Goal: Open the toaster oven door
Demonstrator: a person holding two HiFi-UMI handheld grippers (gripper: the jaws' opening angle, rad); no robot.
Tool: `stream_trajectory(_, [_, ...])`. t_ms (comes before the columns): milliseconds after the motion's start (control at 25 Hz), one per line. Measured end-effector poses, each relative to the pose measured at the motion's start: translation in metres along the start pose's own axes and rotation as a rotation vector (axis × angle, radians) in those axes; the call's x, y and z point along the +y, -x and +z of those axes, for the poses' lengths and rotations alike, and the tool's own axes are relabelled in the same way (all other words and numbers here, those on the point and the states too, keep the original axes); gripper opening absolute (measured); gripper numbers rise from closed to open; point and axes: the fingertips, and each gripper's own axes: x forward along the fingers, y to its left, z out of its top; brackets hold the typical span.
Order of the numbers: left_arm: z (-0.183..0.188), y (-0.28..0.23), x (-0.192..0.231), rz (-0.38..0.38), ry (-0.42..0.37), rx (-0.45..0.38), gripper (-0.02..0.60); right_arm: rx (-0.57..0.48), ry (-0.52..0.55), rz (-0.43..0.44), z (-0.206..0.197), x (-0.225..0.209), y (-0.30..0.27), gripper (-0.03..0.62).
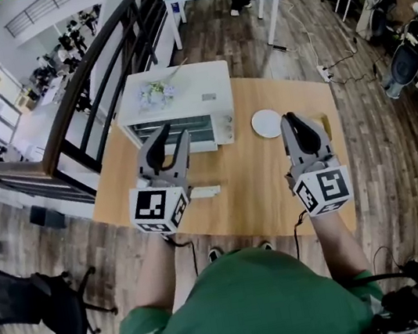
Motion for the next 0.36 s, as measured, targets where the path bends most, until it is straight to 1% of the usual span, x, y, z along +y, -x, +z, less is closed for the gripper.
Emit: stream_trajectory(360, [-0.002, 0.011, 0.031, 0.009, 0.003, 0.005, 0.129, 0.014, -0.009, 0.006, -0.003, 0.026, -0.017, 0.051])
